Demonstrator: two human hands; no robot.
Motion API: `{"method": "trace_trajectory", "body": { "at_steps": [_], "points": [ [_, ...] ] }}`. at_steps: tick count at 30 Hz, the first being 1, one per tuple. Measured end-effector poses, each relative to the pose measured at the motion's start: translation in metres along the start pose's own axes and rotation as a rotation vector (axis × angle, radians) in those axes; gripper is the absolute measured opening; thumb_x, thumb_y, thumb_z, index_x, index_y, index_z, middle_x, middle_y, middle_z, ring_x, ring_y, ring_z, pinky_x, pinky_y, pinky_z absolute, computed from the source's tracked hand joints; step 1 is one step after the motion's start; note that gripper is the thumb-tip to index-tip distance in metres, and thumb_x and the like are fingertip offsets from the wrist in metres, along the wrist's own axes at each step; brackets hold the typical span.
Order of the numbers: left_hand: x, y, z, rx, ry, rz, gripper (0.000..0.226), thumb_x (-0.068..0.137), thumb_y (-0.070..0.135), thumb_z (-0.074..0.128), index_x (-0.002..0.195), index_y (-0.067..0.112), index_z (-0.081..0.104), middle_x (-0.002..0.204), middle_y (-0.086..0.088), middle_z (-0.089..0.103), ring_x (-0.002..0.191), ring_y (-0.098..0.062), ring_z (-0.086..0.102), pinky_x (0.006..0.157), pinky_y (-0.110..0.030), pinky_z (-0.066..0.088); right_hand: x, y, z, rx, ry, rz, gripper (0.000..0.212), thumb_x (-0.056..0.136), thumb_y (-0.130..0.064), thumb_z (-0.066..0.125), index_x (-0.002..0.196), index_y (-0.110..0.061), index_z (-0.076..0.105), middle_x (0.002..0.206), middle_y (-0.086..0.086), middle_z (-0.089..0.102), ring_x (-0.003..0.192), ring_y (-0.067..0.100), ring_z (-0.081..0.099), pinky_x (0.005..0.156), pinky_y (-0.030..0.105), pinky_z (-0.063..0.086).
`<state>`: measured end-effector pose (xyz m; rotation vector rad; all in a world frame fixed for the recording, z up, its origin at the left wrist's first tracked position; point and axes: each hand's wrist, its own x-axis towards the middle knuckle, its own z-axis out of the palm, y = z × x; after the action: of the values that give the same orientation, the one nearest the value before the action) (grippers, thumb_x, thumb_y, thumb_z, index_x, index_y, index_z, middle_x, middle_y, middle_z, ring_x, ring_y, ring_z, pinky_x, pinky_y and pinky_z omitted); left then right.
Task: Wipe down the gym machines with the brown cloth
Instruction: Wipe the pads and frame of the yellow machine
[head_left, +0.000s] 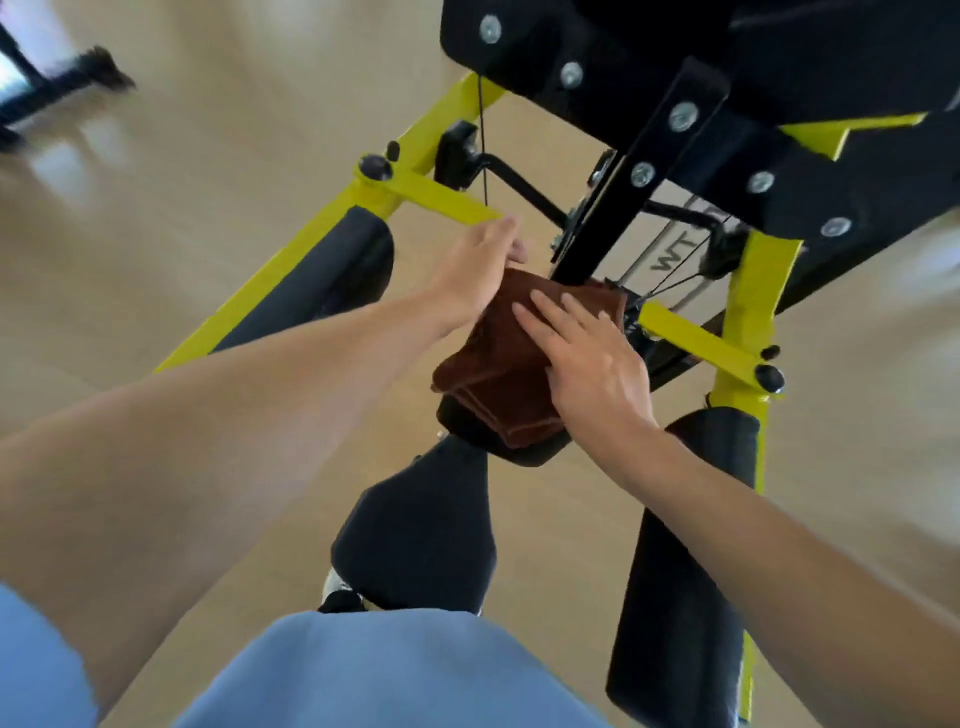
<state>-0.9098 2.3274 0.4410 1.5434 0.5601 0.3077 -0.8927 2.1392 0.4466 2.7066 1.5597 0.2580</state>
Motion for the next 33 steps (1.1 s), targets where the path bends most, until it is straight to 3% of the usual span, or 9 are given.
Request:
{"method": "trace_trajectory", "body": {
  "at_steps": [3, 5, 7, 11, 15, 19, 24, 30, 33],
  "points": [
    [0.004, 0.017, 0.023, 0.274, -0.122, 0.111, 0.042, 0.095, 0.058, 0.04, 0.074, 0.029, 0.062, 0.079, 0.007, 0.065, 0.092, -0.027, 0.064, 0.094, -0.042, 0.048, -0.04, 0.001, 0.015, 0.297, 0.175, 0.298, 0.071, 0.093, -0.004, 0.06, 0.156, -0.033, 0.041, 0.164, -0.007, 0.035, 0.157, 0.024, 0.017, 0.116, 0.053, 0.04],
    [0.001, 0.024, 0.033, 0.522, -0.187, 0.174, 0.044, 0.101, 0.054, 0.034, 0.086, 0.026, 0.065, 0.089, 0.01, 0.069, 0.099, -0.019, 0.064, 0.094, -0.037, 0.046, -0.053, -0.005, 0.026, 0.429, 0.217, 0.437, 0.072, 0.097, -0.004, 0.056, 0.158, -0.036, 0.035, 0.167, -0.013, 0.025, 0.158, 0.018, 0.008, 0.106, 0.038, 0.043],
    [-0.001, 0.024, 0.039, 0.653, -0.233, 0.18, 0.059, 0.097, 0.061, 0.026, 0.097, 0.02, 0.069, 0.102, 0.002, 0.072, 0.106, -0.024, 0.064, 0.101, -0.045, 0.045, -0.063, -0.011, 0.036, 0.611, 0.284, 0.62, 0.071, 0.101, -0.007, 0.052, 0.159, -0.04, 0.028, 0.167, -0.016, 0.022, 0.156, 0.014, 0.016, 0.106, 0.031, 0.04],
    [-0.004, 0.013, 0.045, 0.82, -0.325, 0.09, 0.064, 0.101, 0.061, 0.02, 0.12, 0.018, 0.062, 0.114, -0.001, 0.061, 0.106, -0.022, 0.051, 0.088, -0.036, 0.033, -0.069, -0.018, 0.048, 1.018, 0.296, 0.921, 0.059, 0.107, -0.029, 0.046, 0.158, -0.046, 0.022, 0.157, -0.01, 0.045, 0.143, 0.016, 0.044, 0.117, 0.045, 0.04],
    [0.0, 0.011, 0.044, 0.743, -0.346, 0.068, 0.063, 0.101, 0.062, 0.018, 0.127, 0.021, 0.058, 0.129, -0.002, 0.062, 0.122, -0.025, 0.052, 0.096, -0.04, 0.035, -0.067, -0.009, 0.04, 1.005, 0.257, 0.873, 0.059, 0.107, -0.031, 0.047, 0.16, -0.04, 0.023, 0.159, -0.011, 0.043, 0.145, 0.014, 0.042, 0.12, 0.041, 0.038],
    [0.008, 0.004, 0.041, 0.758, -0.297, 0.093, 0.053, 0.103, 0.055, 0.021, 0.119, 0.02, 0.058, 0.121, -0.001, 0.064, 0.113, -0.023, 0.054, 0.089, -0.037, 0.034, -0.069, 0.004, 0.033, 0.971, 0.199, 0.813, 0.059, 0.107, -0.027, 0.048, 0.158, -0.046, 0.024, 0.158, -0.012, 0.045, 0.144, 0.014, 0.043, 0.118, 0.037, 0.039],
    [0.016, 0.001, 0.044, 0.582, -0.197, 0.024, 0.047, 0.105, 0.046, 0.026, 0.123, 0.016, 0.059, 0.109, 0.004, 0.065, 0.103, -0.017, 0.052, 0.084, -0.03, 0.029, -0.042, 0.017, 0.015, 0.809, 0.185, 0.621, 0.047, 0.106, -0.032, 0.053, 0.152, -0.035, 0.045, 0.159, -0.013, 0.041, 0.147, 0.013, 0.036, 0.117, 0.035, 0.034],
    [0.018, -0.009, 0.045, 0.381, 0.106, -0.029, 0.043, 0.101, 0.044, 0.03, 0.119, 0.016, 0.057, 0.114, -0.004, 0.068, 0.109, -0.027, 0.059, 0.091, -0.04, 0.043, 0.022, 0.044, -0.015, 0.649, -0.213, 0.38, 0.033, 0.103, -0.056, 0.042, 0.126, -0.043, 0.062, 0.12, -0.01, 0.07, 0.113, 0.021, 0.062, 0.1, 0.048, 0.049],
    [0.017, -0.005, 0.044, 0.366, 0.126, -0.048, 0.043, 0.104, 0.039, 0.03, 0.121, 0.012, 0.058, 0.115, -0.007, 0.064, 0.112, -0.028, 0.057, 0.089, -0.038, 0.04, 0.046, 0.052, -0.019, 0.692, -0.361, 0.368, 0.038, 0.103, -0.057, 0.045, 0.11, -0.029, 0.071, 0.102, -0.004, 0.073, 0.098, 0.022, 0.066, 0.09, 0.043, 0.052]
  ]
}}
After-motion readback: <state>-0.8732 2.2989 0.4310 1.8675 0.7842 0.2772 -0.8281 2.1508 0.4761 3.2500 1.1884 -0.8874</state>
